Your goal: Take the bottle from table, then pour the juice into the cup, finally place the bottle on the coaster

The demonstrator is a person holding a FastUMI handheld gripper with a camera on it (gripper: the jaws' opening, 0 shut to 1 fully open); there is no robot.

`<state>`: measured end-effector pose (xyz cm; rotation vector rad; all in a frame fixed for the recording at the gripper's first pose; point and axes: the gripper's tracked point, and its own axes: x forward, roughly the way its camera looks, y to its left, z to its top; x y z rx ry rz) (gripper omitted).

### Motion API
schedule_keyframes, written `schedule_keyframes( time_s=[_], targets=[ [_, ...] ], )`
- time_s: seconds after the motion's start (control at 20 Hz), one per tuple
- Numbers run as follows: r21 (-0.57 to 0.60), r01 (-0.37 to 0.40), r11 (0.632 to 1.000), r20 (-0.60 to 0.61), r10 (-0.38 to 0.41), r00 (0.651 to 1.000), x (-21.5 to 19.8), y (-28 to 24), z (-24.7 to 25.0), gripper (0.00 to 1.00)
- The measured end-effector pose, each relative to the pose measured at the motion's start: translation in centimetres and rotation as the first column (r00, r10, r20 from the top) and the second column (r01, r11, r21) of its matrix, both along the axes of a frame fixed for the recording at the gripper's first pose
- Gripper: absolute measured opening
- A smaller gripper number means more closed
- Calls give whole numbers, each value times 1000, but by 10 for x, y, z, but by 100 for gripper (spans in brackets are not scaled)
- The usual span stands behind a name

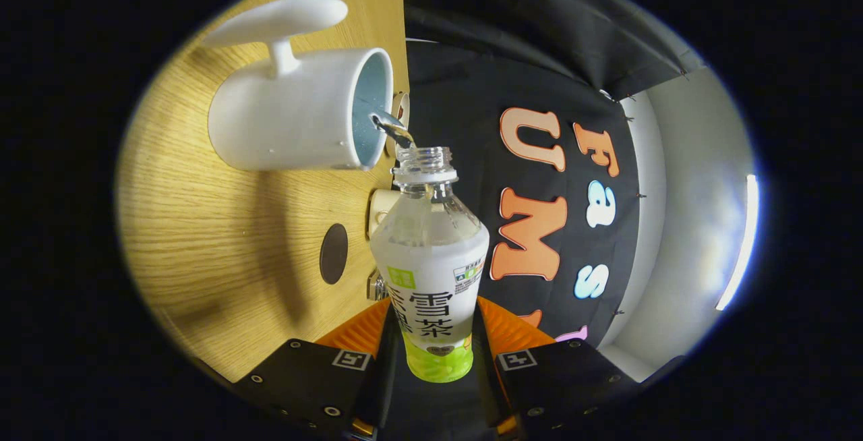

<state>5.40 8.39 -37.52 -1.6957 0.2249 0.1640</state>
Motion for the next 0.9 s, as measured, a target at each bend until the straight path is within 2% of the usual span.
schedule_keyframes(
  time_s=[0.9],
  targets=[
    [-99,-57,993,26,60,998,4,1,17,53]
  ],
)
